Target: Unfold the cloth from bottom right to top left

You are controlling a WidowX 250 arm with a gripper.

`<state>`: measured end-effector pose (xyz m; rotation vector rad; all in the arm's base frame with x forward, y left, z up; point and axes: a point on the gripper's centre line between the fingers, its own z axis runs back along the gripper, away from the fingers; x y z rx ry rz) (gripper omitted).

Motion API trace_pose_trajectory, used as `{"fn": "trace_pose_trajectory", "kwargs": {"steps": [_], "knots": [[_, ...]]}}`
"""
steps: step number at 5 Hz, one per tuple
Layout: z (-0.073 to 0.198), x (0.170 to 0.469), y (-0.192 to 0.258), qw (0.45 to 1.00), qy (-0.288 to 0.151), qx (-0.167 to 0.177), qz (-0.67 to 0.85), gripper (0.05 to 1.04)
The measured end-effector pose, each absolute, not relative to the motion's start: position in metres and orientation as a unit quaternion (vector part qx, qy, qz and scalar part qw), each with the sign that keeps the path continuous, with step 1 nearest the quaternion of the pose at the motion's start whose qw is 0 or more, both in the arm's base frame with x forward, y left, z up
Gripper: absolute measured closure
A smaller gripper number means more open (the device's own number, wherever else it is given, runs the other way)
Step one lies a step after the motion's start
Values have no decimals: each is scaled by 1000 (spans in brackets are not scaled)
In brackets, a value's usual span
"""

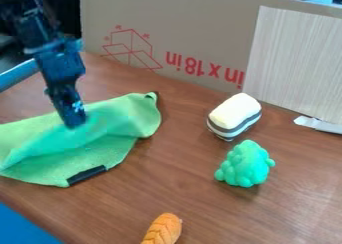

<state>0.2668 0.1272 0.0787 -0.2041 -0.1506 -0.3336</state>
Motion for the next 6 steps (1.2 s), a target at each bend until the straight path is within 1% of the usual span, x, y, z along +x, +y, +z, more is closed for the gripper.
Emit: {"fn": "trace_pose_trajectory", "kwargs": {"steps": [1,2,3,4,5,6], "knots": [[88,278,142,988,-84,-68,-112,1020],[84,292,161,996,-67,-47,-39,1020],[67,311,185,998,-23,-21,48,1020],[62,328,200,996,-1,0,90,1020],[66,345,216,992,3,15,125,1020],[75,361,230,988,-6,31,148,1020]]}}
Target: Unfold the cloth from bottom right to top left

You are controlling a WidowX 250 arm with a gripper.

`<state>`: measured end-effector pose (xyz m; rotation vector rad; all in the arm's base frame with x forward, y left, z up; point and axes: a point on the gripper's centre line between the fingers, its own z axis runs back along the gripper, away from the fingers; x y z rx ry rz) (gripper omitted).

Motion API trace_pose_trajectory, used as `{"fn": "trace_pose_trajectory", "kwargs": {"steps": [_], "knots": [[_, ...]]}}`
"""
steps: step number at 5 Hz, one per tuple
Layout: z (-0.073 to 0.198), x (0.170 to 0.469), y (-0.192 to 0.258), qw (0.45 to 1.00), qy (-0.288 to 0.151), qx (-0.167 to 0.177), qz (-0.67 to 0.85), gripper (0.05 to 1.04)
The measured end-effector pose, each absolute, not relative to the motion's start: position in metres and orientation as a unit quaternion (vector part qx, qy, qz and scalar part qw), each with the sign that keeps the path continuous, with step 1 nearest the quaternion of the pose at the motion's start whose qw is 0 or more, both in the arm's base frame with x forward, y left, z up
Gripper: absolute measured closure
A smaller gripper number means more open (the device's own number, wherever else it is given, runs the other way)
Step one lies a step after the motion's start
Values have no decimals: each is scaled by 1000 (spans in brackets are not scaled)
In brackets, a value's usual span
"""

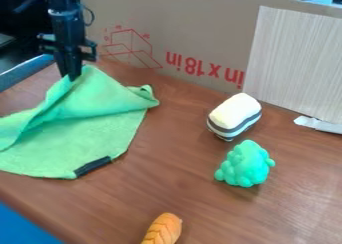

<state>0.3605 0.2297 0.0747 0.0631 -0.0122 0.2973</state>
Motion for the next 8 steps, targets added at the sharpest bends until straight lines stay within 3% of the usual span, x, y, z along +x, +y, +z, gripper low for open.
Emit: {"fn": "trace_pose_trajectory", "kwargs": {"steps": [2,5,7,8], "knots": [[71,379,240,979,-52,121,158,1020],[98,388,253,977,-81,121,156,1020],[146,394,272,970,-117,123,174,1020],[146,398,278,970,-109,119,181,1020]]}}
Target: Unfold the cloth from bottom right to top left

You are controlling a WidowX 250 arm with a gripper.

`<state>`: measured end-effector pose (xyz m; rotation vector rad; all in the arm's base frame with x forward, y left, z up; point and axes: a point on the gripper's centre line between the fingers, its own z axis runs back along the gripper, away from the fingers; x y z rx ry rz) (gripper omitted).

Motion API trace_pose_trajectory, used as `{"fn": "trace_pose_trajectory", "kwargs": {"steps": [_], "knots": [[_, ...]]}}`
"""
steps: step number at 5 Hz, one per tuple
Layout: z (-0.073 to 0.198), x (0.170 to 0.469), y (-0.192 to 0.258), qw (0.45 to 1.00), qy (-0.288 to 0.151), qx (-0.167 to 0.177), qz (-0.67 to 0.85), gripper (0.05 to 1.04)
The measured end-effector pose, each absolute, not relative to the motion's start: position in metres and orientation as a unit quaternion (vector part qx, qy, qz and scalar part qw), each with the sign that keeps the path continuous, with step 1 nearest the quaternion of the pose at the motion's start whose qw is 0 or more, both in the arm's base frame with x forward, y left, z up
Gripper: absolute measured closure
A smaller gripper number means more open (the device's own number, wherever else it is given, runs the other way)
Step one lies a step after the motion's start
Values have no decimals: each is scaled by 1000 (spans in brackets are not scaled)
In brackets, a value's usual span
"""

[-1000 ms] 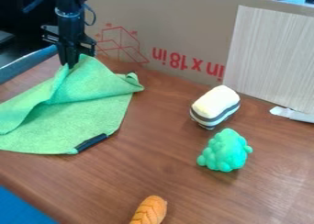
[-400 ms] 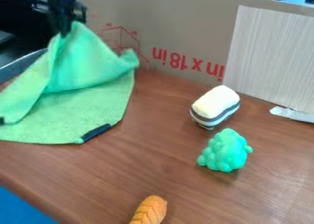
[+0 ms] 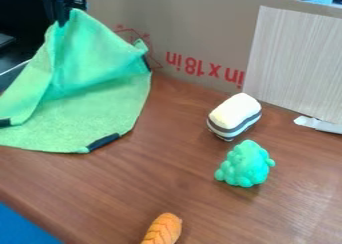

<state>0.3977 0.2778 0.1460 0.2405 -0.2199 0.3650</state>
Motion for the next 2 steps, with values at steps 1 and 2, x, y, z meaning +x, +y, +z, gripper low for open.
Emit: {"fn": "trace_pose_trajectory", "kwargs": {"steps": [1,2], "knots": [[141,399,290,970,-93,123,189,996],[129,401,300,969,-67,133,197,840]]}}
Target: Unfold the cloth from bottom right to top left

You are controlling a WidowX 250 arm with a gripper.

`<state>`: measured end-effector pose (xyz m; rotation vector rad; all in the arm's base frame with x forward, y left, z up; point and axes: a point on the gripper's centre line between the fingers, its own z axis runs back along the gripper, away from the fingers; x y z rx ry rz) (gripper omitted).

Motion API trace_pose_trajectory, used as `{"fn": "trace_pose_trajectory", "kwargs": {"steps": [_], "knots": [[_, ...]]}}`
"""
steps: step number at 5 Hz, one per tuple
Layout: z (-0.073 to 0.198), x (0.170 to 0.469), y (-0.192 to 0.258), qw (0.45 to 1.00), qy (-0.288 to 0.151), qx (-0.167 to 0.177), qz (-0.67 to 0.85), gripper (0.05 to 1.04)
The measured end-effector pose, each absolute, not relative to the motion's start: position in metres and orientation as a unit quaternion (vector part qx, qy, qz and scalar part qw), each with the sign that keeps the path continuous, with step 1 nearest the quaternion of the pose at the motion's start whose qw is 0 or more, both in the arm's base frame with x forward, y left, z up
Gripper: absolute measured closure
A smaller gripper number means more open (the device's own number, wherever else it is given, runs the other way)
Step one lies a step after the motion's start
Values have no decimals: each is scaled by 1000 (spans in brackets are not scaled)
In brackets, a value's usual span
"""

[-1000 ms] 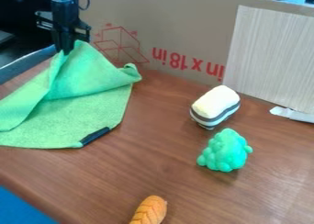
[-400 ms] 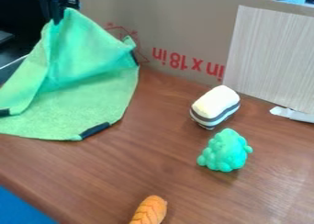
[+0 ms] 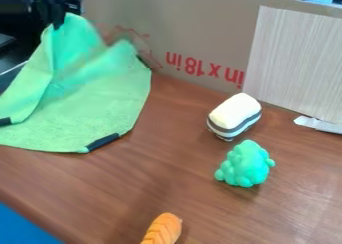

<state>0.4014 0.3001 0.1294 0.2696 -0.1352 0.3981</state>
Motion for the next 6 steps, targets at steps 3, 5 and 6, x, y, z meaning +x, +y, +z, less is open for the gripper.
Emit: {"fn": "trace_pose_trajectory", "kwargs": {"steps": [3,5,6], "knots": [[123,391,316,941,-39,225,249,86],[139,375,315,923,-35,261,281,83],[150,366,305,921,-42,261,287,83]]}}
